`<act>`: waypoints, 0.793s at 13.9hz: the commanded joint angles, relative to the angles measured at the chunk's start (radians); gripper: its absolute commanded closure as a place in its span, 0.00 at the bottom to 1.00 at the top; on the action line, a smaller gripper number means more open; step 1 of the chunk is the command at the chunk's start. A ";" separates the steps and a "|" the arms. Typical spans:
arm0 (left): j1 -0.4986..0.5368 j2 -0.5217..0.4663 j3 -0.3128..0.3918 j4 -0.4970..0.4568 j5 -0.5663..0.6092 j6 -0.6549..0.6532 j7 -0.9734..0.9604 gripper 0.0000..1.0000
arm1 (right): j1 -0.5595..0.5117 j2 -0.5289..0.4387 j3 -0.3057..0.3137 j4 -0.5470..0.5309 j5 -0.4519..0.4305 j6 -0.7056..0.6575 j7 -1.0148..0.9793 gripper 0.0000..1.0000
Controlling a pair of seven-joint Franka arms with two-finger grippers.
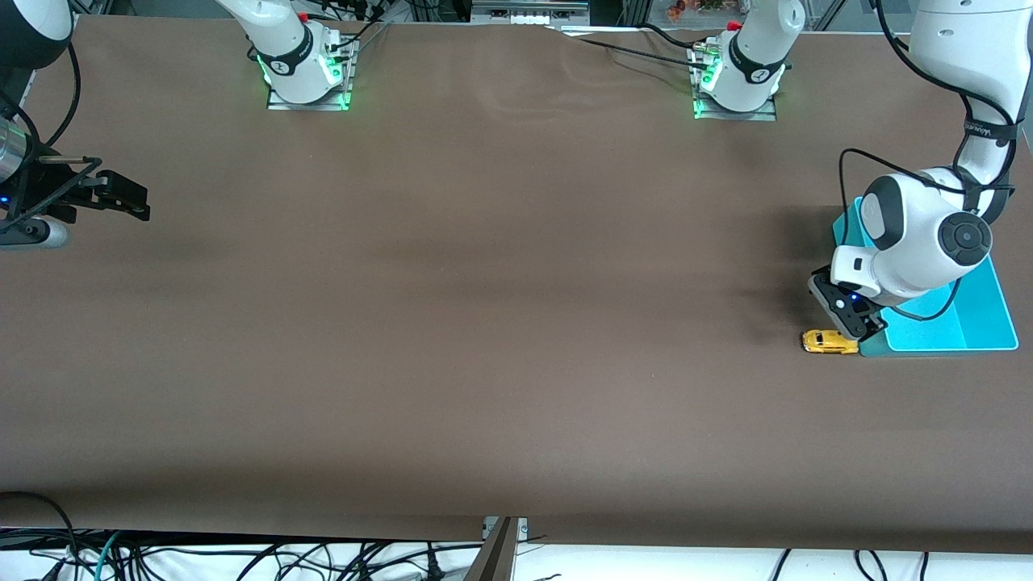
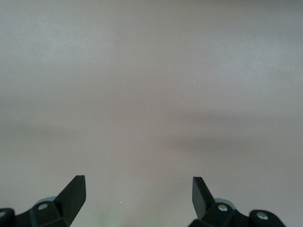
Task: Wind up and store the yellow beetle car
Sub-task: 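Close the left gripper on the yellow car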
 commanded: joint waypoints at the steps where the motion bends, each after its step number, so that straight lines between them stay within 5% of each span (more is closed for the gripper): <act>1: 0.004 0.049 -0.002 0.078 0.010 0.008 0.159 0.00 | -0.007 -0.007 0.006 -0.004 0.017 0.003 0.002 0.01; 11: 0.045 0.199 -0.002 0.173 -0.023 0.019 0.302 0.00 | -0.005 -0.007 0.004 -0.004 0.017 0.003 0.002 0.01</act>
